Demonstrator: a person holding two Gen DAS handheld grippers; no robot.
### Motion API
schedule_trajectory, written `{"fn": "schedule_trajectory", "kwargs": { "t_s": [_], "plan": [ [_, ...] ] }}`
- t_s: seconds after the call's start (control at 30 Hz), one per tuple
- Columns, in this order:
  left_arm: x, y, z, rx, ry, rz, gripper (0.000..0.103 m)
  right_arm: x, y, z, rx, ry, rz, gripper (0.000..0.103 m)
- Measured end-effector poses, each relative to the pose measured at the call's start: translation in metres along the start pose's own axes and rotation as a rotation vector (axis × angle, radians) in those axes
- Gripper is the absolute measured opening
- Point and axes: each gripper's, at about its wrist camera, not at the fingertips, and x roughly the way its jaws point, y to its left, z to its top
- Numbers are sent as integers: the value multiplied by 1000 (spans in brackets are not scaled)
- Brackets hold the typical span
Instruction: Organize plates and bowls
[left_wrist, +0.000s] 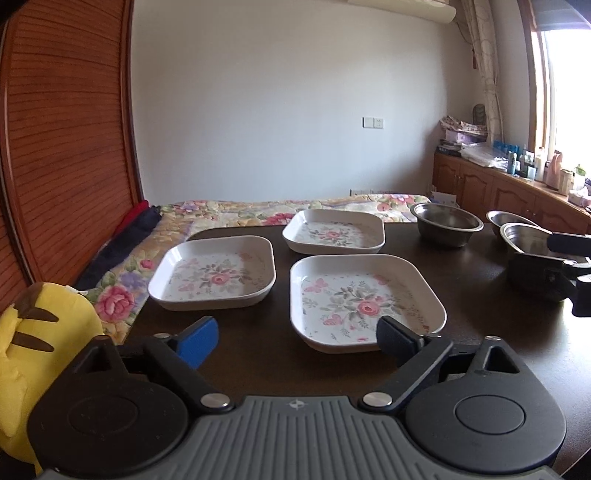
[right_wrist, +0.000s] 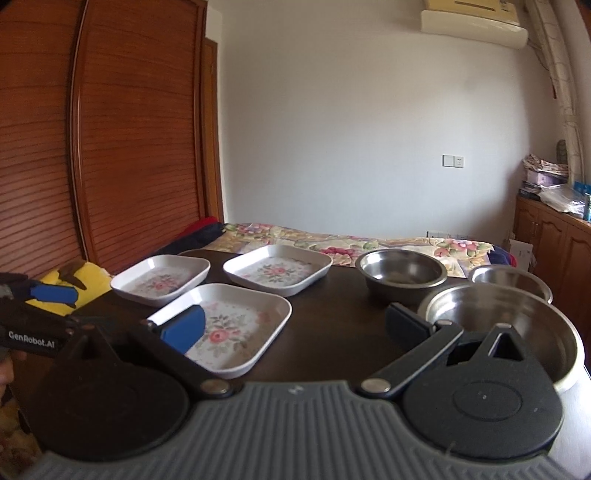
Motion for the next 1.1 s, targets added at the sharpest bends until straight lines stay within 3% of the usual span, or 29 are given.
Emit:
{"fn": "schedule_trajectory", "kwargs": {
  "t_s": [0.23,0.3,0.5,0.63,1.03,1.1],
  "plan": [
    [20,4,11,25,18,-33,79,34,-4,10,3,85,77,101],
    [28,6,14,19,36,-50,79,45,-6,11,10,116,95,90],
    [50,14,17,1,81,-87,68,73,-9,9,38,200,145,78],
    [64,18,19,-9,104,-117,53,86,-9,6,43,244,168,65],
    [93,26,23,-49,172,-161,23,108,-12,1,67,332,166,44],
    [96,25,22,-51,180,-158,23,110,-13,0,65,336,167,42]
  ]
}}
